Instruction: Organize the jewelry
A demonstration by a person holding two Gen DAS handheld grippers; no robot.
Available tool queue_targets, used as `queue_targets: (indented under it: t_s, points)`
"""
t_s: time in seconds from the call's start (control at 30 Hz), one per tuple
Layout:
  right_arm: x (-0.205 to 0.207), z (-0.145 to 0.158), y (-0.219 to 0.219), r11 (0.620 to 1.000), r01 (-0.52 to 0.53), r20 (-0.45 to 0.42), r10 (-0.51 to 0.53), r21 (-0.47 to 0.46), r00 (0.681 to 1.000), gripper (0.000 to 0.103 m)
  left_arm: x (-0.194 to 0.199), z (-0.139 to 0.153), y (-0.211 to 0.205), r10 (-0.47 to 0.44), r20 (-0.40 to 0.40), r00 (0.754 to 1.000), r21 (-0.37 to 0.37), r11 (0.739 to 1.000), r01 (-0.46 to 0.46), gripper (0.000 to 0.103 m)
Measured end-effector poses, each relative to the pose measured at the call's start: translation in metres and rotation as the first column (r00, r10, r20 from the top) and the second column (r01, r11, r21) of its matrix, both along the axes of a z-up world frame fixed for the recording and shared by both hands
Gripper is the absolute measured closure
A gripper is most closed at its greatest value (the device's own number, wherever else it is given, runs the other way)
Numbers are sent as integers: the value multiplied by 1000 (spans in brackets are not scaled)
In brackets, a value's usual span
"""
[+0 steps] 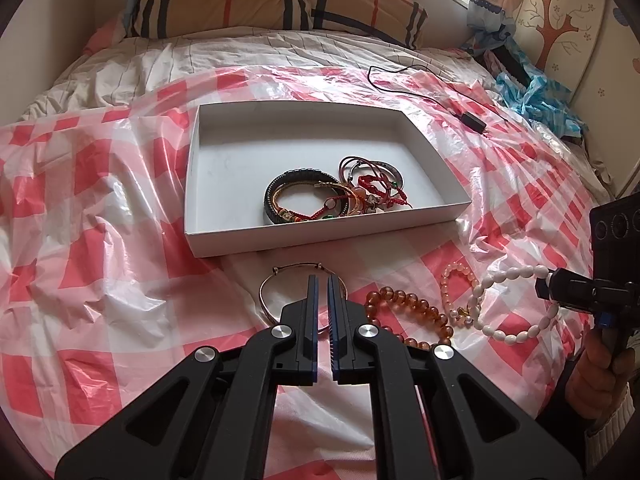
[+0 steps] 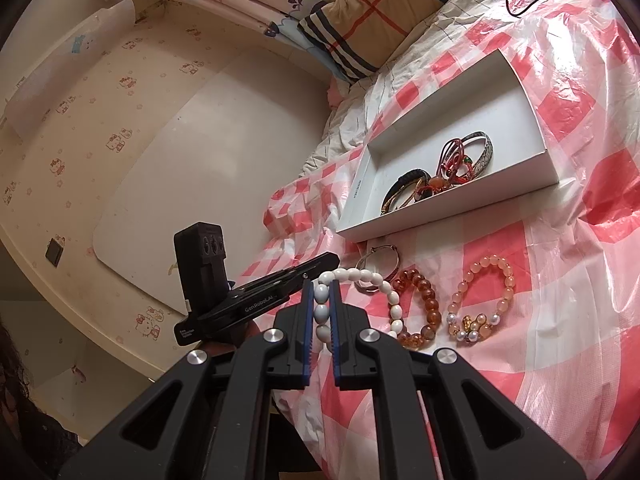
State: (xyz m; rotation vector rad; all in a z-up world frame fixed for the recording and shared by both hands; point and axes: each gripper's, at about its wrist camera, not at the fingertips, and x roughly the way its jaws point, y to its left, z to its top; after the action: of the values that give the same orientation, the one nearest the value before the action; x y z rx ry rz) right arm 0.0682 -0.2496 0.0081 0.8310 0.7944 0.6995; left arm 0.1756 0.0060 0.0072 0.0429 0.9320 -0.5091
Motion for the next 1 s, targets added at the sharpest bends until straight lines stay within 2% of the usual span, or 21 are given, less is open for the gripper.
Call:
queue_targets:
  t_s: [0.77,0.93,1.0]
  points:
    - [0,2,0,1000,-1,5,1,2,1000,95,1,4,2,2,4,1000,-17,1000,-2,99]
    - [0,3,0,1000,-5,6,5,-2,1000,95,8,-6,3,63,22,998,50,997,-64,98]
    - [0,3,0,1000,-8,6,8,-1,1000,95,15,-13,5,87,0,996,45,995,-87,98]
